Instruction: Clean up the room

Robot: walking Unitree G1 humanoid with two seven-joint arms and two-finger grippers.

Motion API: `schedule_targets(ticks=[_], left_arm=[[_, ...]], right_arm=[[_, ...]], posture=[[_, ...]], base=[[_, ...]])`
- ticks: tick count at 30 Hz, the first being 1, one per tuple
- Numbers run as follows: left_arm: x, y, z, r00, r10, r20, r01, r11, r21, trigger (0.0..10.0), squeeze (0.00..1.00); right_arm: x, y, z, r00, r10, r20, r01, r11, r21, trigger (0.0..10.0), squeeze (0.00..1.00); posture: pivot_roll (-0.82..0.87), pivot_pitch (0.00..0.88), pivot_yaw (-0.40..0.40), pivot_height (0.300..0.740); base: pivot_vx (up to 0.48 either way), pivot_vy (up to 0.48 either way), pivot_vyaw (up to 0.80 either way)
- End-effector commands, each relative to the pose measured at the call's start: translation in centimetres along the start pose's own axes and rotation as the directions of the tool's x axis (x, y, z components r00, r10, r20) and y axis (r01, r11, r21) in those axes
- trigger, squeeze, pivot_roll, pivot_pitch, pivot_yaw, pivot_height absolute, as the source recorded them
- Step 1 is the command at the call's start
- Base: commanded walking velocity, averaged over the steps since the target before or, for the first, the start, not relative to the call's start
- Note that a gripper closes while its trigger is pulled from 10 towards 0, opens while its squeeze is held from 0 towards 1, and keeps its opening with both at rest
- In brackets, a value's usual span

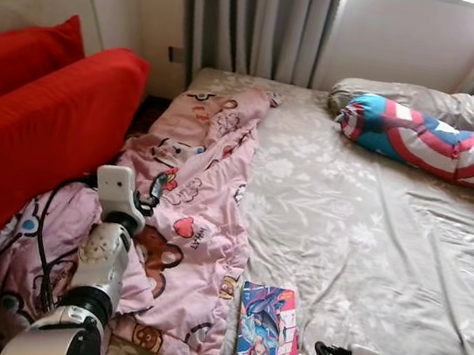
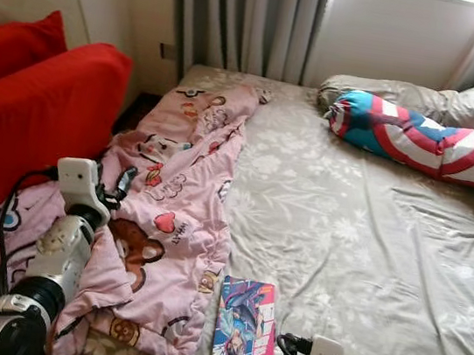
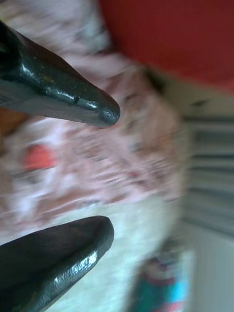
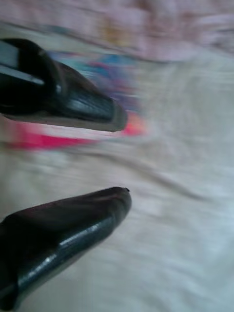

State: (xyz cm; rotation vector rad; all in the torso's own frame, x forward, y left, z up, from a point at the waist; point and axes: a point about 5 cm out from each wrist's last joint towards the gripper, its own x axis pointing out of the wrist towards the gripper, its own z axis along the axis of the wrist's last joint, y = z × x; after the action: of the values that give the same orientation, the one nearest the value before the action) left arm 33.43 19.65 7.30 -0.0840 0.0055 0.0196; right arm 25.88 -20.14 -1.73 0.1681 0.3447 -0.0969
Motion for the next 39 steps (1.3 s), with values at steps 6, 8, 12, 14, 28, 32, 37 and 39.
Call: schedule_targets(ticks=[6, 8, 12, 14, 28, 32, 37, 39], left_arm=[[-0.8, 0.3, -0.6, 0.999, -0.042, 0.003, 0.042, 0.998, 0.049, 10.0, 0.0], [-1.4, 0.5, -1.0, 0.999, -0.049, 0.002, 0.049, 0.997, 0.056, 10.0, 0.0], [-2.3, 1.0, -1.4, 0.999, -0.053, 0.013, 0.052, 0.997, 0.062, 10.0, 0.0], [-2.9, 1.3, -1.4, 0.998, -0.06, 0.024, 0.058, 0.996, 0.07, 10.0, 0.0], [-6.5, 3.4, -1.2, 0.994, -0.096, 0.048, 0.088, 0.986, 0.143, 10.0, 0.0], [-7.0, 3.5, -0.9, 0.993, -0.106, 0.044, 0.098, 0.983, 0.158, 10.0, 0.0], [-6.9, 3.5, 0.0, 0.99, -0.125, 0.063, 0.112, 0.979, 0.167, 10.0, 0.0], [-6.8, 3.3, -0.1, 0.99, -0.124, 0.06, 0.113, 0.98, 0.165, 10.0, 0.0]], right_arm=[[2.3, -0.1, 7.9, 0.952, 0.036, 0.305, -0.014, 0.997, -0.075, 10.0, 0.0], [1.9, -0.1, 7.7, 0.943, 0.047, 0.331, -0.018, 0.996, -0.09, 10.0, 0.0], [1.0, 0.0, 7.3, 0.93, 0.081, 0.358, -0.035, 0.99, -0.134, 10.0, 0.0], [0.4, 0.0, 7.1, 0.922, 0.098, 0.374, -0.038, 0.986, -0.163, 10.0, 0.0], [-4.4, -0.5, 4.4, 0.921, 0.019, 0.389, 0.039, 0.989, -0.14, 10.0, 0.0], [-4.5, 0.4, 3.8, 0.927, 0.011, 0.374, 0.033, 0.993, -0.111, 10.0, 0.0], [-5.2, 0.1, 4.5, 0.924, -0.019, 0.382, 0.064, 0.993, -0.104, 10.0, 0.0], [-5.5, -0.3, 4.8, 0.927, -0.022, 0.376, 0.067, 0.992, -0.107, 10.0, 0.0]], posture=[[-0.08, 0.0, -0.031, 0.74], [-0.09, 0.0, -0.024, 0.74], [-0.1, 0.0, -0.027, 0.74], [-0.09, 0.0, -0.034, 0.74], [-0.06, 0.0, -0.039, 0.74], [-0.06, 0.0, -0.013, 0.74], [-0.09, 0.0, -0.026, 0.74], [-0.08, 0.0, -0.022, 0.74]], base=[[0.0, 0.0, 0.0], [0.0, 0.0, 0.0], [0.0, 0.0, 0.0], [0.0, 0.0, 0.0], [0.0, 0.0, 0.0], [0.0, 0.0, 0.0], [0.0, 0.0, 0.0], [0.0, 0.0, 0.0]])
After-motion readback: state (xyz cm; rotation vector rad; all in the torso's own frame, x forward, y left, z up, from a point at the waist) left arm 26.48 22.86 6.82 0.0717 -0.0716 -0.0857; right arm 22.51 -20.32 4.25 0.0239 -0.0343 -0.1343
